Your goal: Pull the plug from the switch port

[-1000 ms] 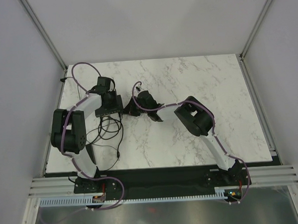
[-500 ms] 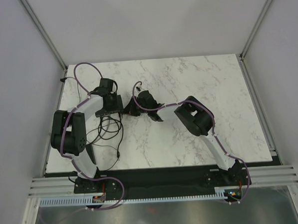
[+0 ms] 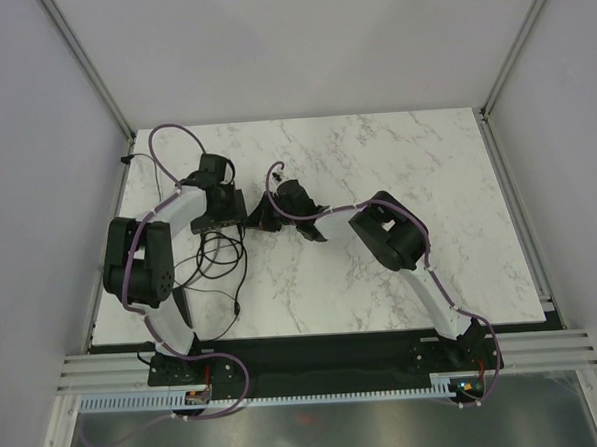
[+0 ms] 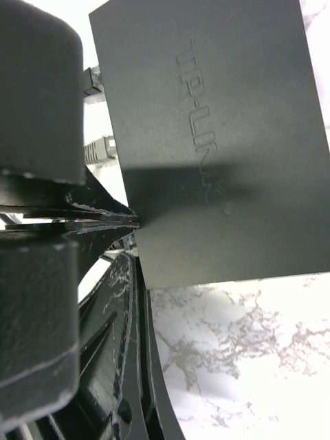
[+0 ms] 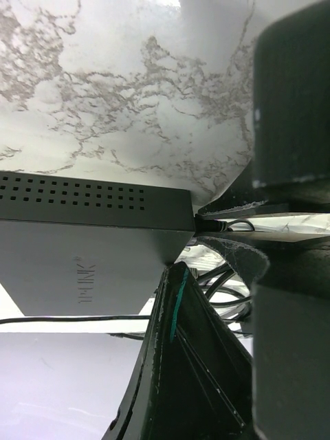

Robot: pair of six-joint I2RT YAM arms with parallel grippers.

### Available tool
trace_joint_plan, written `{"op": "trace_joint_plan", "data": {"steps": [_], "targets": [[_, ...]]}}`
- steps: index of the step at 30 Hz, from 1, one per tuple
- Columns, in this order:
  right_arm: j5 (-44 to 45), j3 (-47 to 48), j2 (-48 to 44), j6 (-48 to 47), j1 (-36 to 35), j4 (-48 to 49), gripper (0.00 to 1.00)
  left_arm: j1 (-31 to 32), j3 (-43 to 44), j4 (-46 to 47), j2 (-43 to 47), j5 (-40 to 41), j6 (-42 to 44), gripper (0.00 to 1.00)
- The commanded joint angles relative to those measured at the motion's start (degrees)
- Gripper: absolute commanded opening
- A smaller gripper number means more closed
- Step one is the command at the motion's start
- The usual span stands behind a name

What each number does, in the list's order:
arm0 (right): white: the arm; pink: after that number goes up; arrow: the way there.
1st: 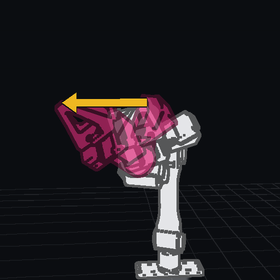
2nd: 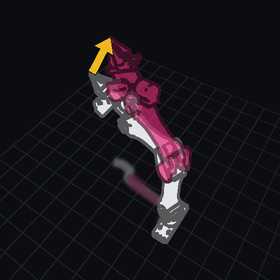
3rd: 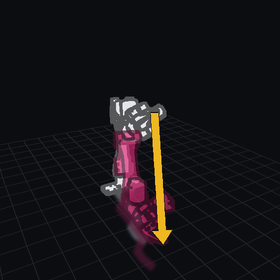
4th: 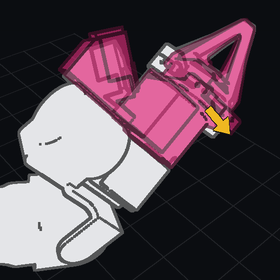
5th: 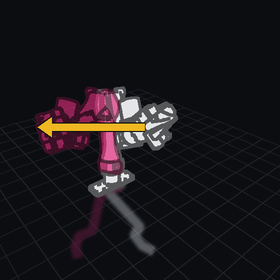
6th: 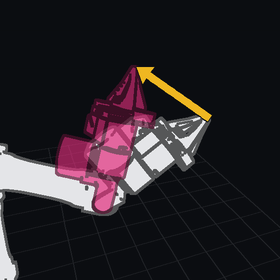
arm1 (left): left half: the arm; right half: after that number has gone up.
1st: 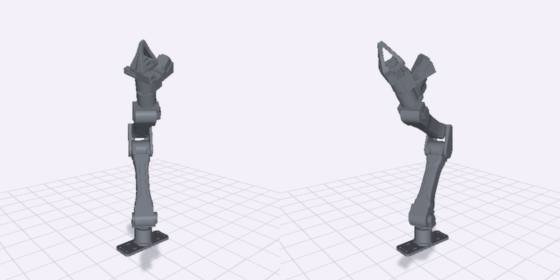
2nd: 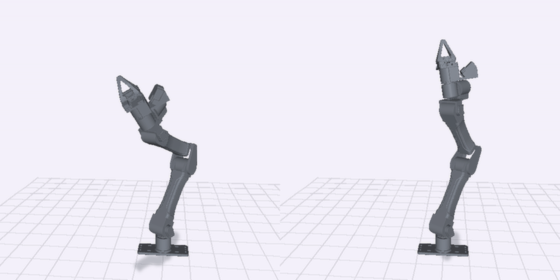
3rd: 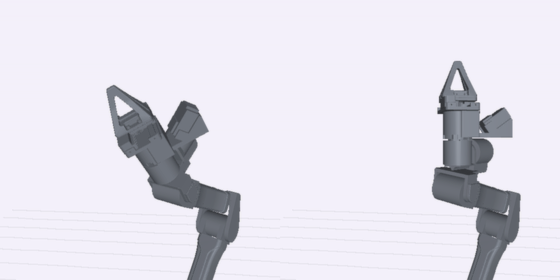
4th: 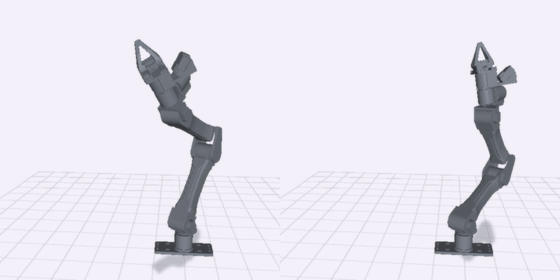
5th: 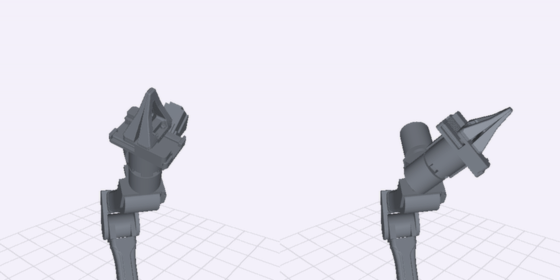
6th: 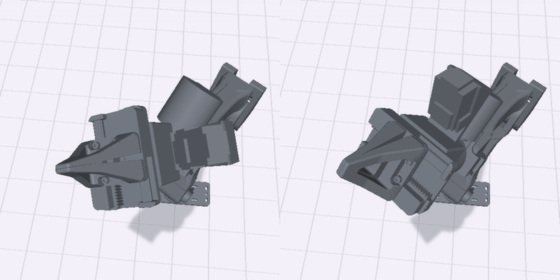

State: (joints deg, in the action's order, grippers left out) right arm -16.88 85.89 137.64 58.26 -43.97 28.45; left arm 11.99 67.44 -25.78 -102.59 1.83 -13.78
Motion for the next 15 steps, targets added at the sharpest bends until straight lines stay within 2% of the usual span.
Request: {"op": "trace_joint_plan", "data": {"steps": [1,15], "targets": [[2.3,1.9,1.0,-3.0,-0.1,-6.3,0.00,0.3,0.9,0.6,-2.9,-3.8,0.4,0.02],[1.4,1.8,1.6,-2.6,-0.1,-5.0,0.00,1.8,-2.1,0.7,0.7,-3.1,0.2,0.02]]}}
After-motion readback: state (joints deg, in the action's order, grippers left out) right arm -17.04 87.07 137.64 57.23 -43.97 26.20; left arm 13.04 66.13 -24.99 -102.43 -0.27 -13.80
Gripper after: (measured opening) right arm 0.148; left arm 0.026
